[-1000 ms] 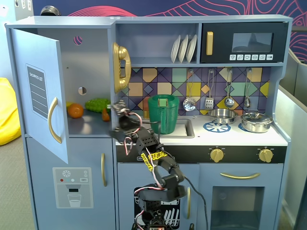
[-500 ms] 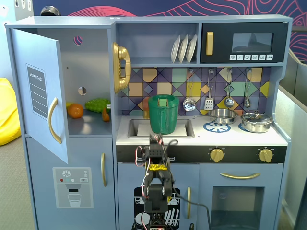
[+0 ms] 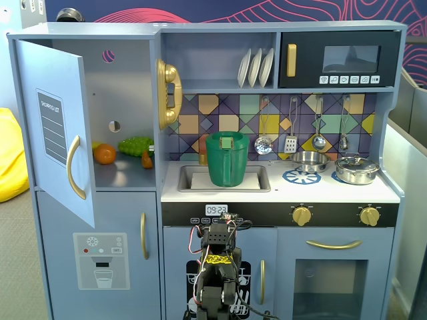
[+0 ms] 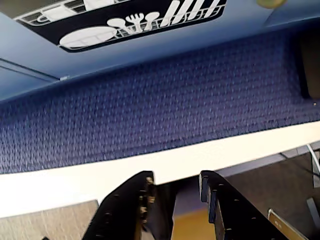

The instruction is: Open the left cabinet door

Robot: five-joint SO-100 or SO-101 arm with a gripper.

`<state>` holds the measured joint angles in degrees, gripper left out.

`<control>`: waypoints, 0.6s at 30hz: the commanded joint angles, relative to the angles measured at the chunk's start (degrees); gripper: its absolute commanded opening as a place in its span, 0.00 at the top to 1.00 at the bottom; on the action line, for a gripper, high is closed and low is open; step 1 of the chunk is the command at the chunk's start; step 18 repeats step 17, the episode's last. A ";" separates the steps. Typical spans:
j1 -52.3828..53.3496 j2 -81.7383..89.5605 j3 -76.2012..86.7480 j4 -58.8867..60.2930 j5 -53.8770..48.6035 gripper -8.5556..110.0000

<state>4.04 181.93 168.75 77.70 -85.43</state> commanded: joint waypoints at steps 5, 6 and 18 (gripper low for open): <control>-4.48 0.18 2.90 9.93 -0.09 0.90; -4.48 0.18 2.90 9.93 -0.35 0.90; -4.48 0.18 2.90 10.02 -0.88 0.90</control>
